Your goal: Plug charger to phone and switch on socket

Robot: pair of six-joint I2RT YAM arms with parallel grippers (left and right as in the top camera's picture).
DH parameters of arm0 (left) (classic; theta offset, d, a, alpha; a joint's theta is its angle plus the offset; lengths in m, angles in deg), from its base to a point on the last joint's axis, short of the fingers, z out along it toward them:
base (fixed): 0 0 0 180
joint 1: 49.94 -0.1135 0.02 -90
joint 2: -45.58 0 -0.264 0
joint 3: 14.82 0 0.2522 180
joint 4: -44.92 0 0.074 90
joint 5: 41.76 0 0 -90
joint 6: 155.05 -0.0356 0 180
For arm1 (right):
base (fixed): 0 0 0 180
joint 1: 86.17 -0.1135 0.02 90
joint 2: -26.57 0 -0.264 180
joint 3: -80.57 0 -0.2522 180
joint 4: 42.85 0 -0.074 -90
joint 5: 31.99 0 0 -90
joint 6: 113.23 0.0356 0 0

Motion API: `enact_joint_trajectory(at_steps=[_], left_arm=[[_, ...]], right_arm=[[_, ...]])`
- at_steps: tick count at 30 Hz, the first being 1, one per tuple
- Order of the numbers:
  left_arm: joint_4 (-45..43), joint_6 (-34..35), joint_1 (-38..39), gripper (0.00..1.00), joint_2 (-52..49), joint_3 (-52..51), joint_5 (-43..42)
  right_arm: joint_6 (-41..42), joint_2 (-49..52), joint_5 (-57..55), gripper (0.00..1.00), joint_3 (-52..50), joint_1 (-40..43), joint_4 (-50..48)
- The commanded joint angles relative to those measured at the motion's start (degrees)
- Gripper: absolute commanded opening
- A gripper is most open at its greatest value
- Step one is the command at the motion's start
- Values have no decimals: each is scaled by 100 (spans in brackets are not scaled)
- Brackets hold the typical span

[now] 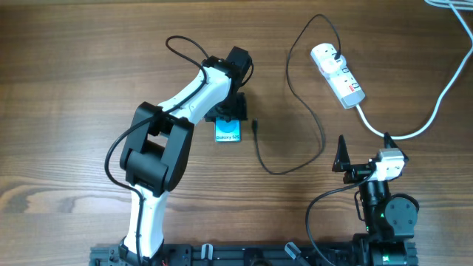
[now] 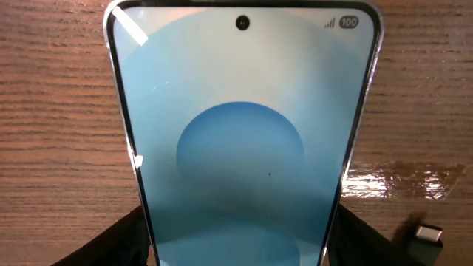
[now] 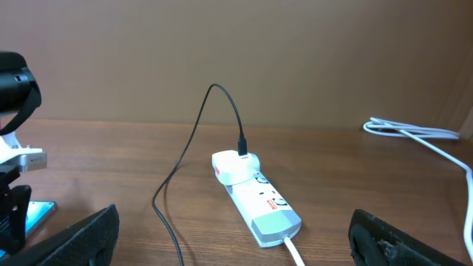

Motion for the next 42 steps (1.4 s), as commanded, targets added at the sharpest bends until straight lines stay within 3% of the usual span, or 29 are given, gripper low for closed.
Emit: enact_joint_trajectory(at_steps=[1, 22, 31, 36, 40, 42], left_arm=[[-4, 4, 35, 66, -122, -46, -70], [260, 7, 35, 66, 804, -24, -470], [365, 2, -129, 67, 1401, -24, -1683], [358, -15, -142, 68, 1377, -31, -1320], [262, 37, 24, 81, 1311, -37, -678], [151, 549, 98, 84, 1237, -55, -66]], right_arm=[[72, -26, -11, 100, -7, 26, -15], [72, -26, -11, 100, -7, 26, -13], [72, -26, -11, 100, -4, 26, -13], [74, -26, -11, 100, -7, 26, -13], [72, -26, -11, 99, -7, 26, -13], [74, -26, -11, 100, -4, 26, -13]])
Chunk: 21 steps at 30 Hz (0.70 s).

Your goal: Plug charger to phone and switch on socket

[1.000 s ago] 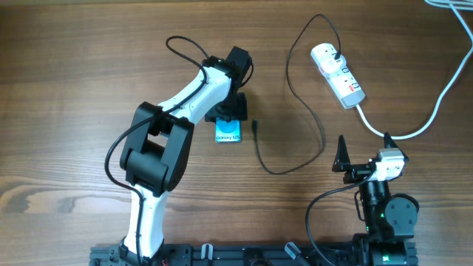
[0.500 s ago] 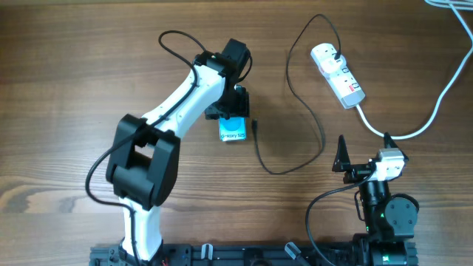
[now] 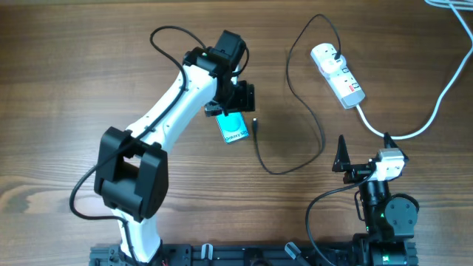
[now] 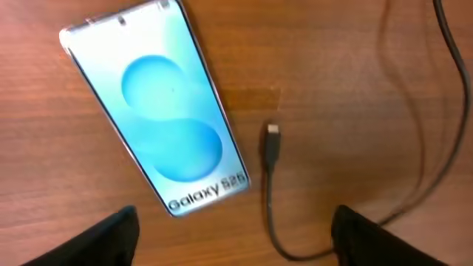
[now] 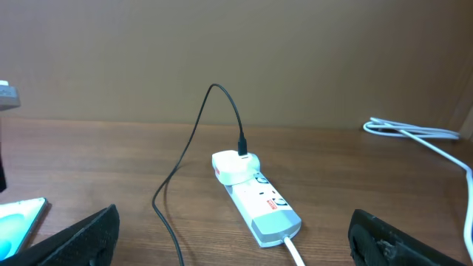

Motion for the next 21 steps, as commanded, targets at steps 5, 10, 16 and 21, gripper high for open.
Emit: enact_joint_trajectory(at_steps=[5, 10, 16, 21], left_arm=[[-334, 1622, 81, 100, -271, -201, 1379], [-402, 1744, 0, 100, -553, -275, 1379], [-568, 1753, 7, 100, -846, -280, 1377], [-752, 1755, 72, 100, -1027, -282, 1379]], right_arm=[[72, -26, -11, 100, -7, 24, -13], [74, -26, -11, 100, -4, 24, -13], [72, -26, -11, 100, -7, 24, -13], [72, -26, -11, 100, -7, 24, -13]])
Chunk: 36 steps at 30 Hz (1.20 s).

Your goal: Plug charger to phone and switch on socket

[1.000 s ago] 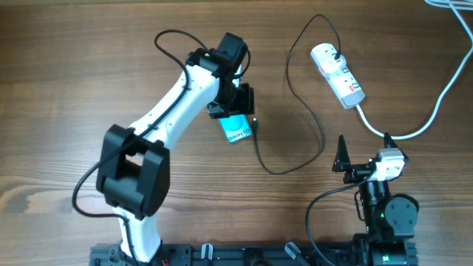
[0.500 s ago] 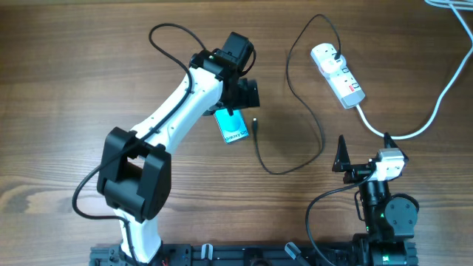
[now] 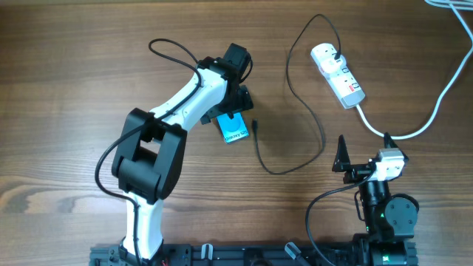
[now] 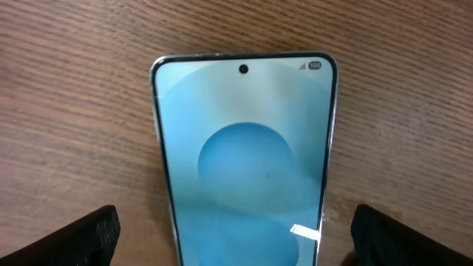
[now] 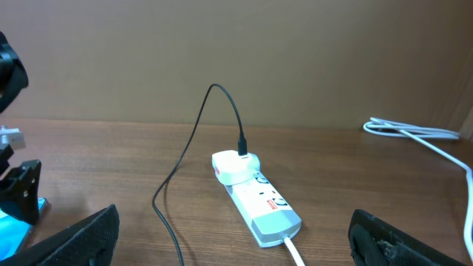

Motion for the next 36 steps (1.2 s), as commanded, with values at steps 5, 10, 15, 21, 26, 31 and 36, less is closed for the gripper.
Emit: enact_joint_trajectory(at_steps=[5, 10, 15, 21, 26, 31, 36], left_arm=[[-164, 118, 85, 100, -258, -37, 101], [-70, 118, 85, 98, -494, -37, 98], [31, 271, 85, 88, -531, -37, -4], [146, 404, 85, 89, -531, -37, -332], [177, 455, 90, 80, -531, -37, -330], [179, 426, 90, 70, -531, -37, -201], [249, 415, 46, 70, -511, -31, -212]], right_arm=[[72, -26, -11, 100, -7, 26, -13], [72, -26, -11, 100, -7, 26, -13], [74, -26, -11, 100, -7, 26, -13], [74, -26, -11, 100, -7, 26, -13], [74, -26, -11, 100, -7, 26, -13], [74, -26, -11, 100, -7, 26, -15], [74, -26, -11, 100, -7, 26, -13]])
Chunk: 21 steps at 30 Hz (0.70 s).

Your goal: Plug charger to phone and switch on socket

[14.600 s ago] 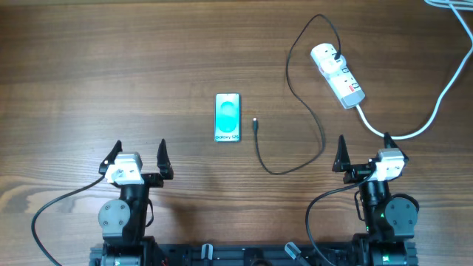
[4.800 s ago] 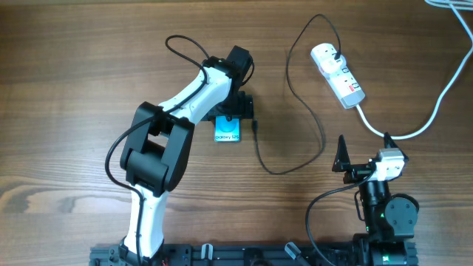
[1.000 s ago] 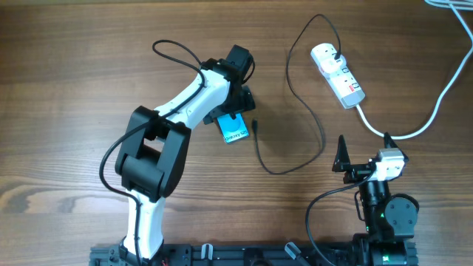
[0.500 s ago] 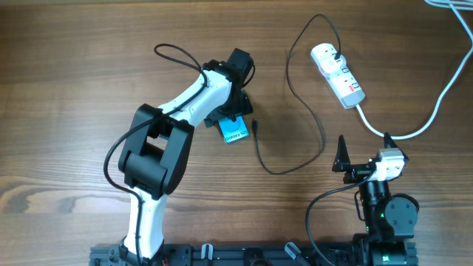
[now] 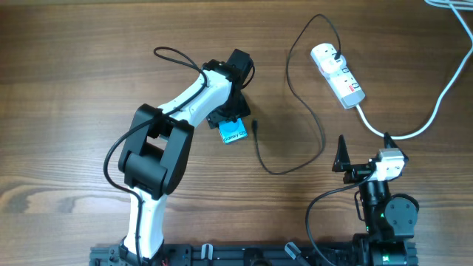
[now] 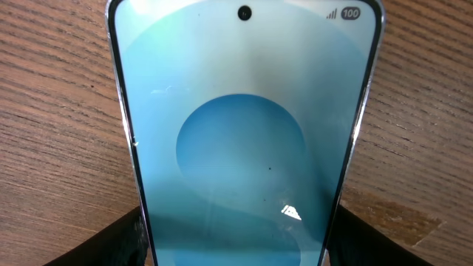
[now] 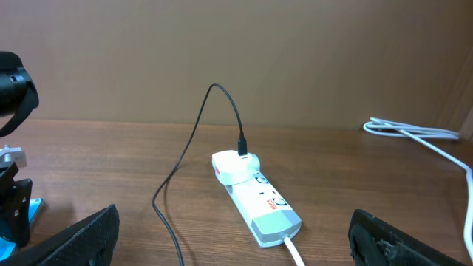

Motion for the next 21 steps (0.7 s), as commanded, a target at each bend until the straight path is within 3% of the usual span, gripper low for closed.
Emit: enact_joint_trajectory(at_steps=[1, 14, 21], left_arm=[[109, 28, -42, 70, -221, -46, -4], [385, 26, -376, 68, 544, -48, -391], [409, 28, -221, 68, 544, -59, 138]], right_arm=[[74, -26, -11, 100, -7, 24, -13], [72, -26, -11, 100, -7, 24, -13], [74, -26, -11, 100, -7, 24, -13]])
